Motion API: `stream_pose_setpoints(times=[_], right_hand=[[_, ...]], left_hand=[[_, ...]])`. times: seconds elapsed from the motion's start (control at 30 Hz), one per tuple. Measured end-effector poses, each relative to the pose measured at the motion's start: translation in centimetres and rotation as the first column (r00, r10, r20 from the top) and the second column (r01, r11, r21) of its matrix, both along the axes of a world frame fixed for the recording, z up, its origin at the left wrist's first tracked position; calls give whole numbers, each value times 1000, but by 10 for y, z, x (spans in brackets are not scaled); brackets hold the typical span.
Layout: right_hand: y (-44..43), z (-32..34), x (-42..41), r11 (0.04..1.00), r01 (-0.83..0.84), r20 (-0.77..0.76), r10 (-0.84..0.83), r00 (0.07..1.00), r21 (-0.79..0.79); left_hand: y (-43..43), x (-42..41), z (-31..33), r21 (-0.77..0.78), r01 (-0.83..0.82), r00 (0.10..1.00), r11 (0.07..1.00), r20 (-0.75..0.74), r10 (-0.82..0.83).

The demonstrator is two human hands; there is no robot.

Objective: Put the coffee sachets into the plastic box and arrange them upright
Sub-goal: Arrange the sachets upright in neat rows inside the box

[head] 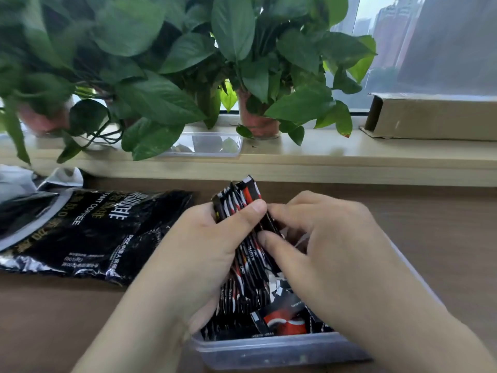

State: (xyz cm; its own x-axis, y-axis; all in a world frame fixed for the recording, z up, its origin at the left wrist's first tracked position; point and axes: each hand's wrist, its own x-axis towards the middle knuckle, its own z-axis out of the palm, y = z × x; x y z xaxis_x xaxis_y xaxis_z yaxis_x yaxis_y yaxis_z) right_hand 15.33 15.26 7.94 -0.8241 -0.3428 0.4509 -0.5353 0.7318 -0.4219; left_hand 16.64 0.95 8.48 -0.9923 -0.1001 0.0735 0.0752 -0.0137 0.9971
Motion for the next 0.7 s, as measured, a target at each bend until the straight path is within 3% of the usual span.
stream_pose_setpoints(times=[0.13,0.33,0.43,0.5,0.6,0.7], right_hand=[[-2,-2,-1,991,-126,81,121,989,50],[5,0,-3,955,-28,180,85,980,-294],[4,1,-3,942,-49,187,116,976,-332],[4,1,-3,935,-75,211,156,965,-348],[5,3,-2,861,-18,324,211,922,-509],[4,3,-3,812,38,312,180,933,-582]], left_hand=[[-4,-3,-3,20,-9,1000,1000,15,8],[-8,-6,-11,109,22,998,994,59,-29],[-9,-6,-13,295,42,992,955,103,-76],[-10,-7,-13,315,29,991,949,112,-68],[-12,-9,-13,315,17,990,949,125,-59],[-11,-8,-12,327,27,985,945,152,-80]])
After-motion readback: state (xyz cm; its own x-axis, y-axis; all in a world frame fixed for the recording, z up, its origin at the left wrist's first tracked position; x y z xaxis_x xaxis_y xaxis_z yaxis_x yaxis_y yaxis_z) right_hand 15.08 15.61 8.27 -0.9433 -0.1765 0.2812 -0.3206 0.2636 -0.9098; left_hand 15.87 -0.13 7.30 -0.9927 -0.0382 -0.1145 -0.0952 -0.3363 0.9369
